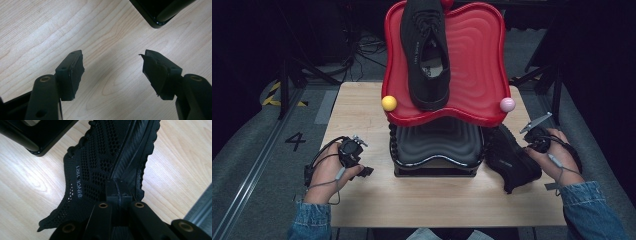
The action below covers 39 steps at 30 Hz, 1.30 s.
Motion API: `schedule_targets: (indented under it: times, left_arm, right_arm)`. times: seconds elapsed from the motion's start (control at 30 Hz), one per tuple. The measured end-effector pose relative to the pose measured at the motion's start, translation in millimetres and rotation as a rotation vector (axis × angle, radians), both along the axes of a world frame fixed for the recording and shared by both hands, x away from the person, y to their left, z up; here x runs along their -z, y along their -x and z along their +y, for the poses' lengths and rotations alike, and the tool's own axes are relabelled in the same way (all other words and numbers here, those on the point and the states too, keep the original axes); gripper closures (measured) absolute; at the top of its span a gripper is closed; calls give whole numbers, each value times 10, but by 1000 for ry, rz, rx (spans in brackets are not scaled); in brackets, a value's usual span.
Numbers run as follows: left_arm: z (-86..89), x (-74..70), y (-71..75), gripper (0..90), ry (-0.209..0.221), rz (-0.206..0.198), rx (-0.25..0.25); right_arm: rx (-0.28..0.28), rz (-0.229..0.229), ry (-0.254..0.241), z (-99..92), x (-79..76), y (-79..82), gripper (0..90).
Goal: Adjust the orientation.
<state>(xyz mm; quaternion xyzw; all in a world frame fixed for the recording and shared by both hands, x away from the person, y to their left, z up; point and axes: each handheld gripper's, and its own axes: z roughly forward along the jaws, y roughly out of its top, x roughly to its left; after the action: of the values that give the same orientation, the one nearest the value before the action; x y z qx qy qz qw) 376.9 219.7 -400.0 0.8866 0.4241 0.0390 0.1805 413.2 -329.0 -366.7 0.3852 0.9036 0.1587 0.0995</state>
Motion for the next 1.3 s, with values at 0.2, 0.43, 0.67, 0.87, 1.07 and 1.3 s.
schedule_targets:
  times: [0.2,0.43,0.67,0.87,1.07,1.3]
  left_arm:
    - [54,-3,21,340,1,-3,-11]
    - [85,15,52,340,5,4,-18]
    - [125,13,86,340,-3,-1,-26]
    - [138,25,87,340,0,3,-30]
    - [134,28,68,340,5,7,-30]
    - [79,27,57,338,8,6,-15]
  right_arm:
    - [24,17,-17,-55,-10,-43,900]
    - [57,3,-27,-162,-41,-79,900]
    - [100,-5,-25,-329,-72,-165,900]
    - [169,-29,106,-540,-68,-319,900]
    - [234,-110,107,-781,-364,-247,900]
    - [128,-15,32,-687,-403,-47,798]
